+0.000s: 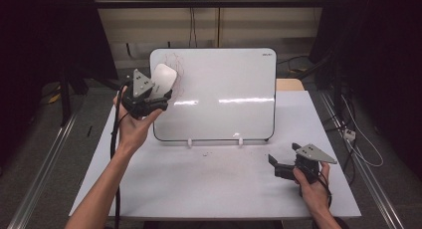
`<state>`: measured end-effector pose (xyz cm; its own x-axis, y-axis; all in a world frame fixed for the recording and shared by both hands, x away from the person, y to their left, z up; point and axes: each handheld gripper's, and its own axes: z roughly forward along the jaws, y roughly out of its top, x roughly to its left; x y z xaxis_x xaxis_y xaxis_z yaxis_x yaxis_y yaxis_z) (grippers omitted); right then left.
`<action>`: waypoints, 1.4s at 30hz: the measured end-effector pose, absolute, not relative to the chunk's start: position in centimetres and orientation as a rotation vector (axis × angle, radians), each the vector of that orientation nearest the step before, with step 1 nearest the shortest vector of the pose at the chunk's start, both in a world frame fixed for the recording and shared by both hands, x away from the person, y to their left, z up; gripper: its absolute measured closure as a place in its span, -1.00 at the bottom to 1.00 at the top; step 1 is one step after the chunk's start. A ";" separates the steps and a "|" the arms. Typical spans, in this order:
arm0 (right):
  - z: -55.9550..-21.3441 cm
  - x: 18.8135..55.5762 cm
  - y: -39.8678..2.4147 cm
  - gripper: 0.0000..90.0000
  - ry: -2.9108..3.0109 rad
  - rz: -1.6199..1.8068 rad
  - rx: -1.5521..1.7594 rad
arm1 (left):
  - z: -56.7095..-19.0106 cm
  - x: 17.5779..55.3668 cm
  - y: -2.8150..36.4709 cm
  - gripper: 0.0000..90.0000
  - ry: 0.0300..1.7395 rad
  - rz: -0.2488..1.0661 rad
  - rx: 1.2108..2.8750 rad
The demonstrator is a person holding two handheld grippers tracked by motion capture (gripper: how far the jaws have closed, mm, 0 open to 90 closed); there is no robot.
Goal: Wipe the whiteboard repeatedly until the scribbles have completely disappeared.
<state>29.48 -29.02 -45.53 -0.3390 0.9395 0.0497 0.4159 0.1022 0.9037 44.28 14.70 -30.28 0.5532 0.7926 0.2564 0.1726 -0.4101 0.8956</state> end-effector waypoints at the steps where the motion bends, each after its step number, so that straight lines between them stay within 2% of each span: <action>1: -45.5 29.5 -29.0 -0.91 1.822 1.201 1.324 | -30.1 44.3 14.8 -0.31 0.781 0.873 1.894; 9: -45.5 29.5 -28.9 -0.91 1.826 1.199 1.319 | -29.6 45.0 14.7 -0.31 0.783 0.902 1.862; 20: -45.5 29.5 -28.9 -0.91 1.827 1.198 1.322 | -30.0 46.7 14.3 -0.31 0.781 0.946 1.897; 26: -45.5 29.5 -28.9 -0.91 1.828 1.201 1.326 | -29.8 47.6 14.0 -0.31 0.773 1.012 1.924; 28: -45.6 29.6 -28.9 -0.91 1.826 1.202 1.328 | -29.8 47.9 13.7 -0.31 0.758 1.075 1.952; 42: -45.6 29.6 -29.0 -0.91 1.828 1.202 1.334 | -29.8 49.6 12.8 -0.31 0.747 1.140 1.968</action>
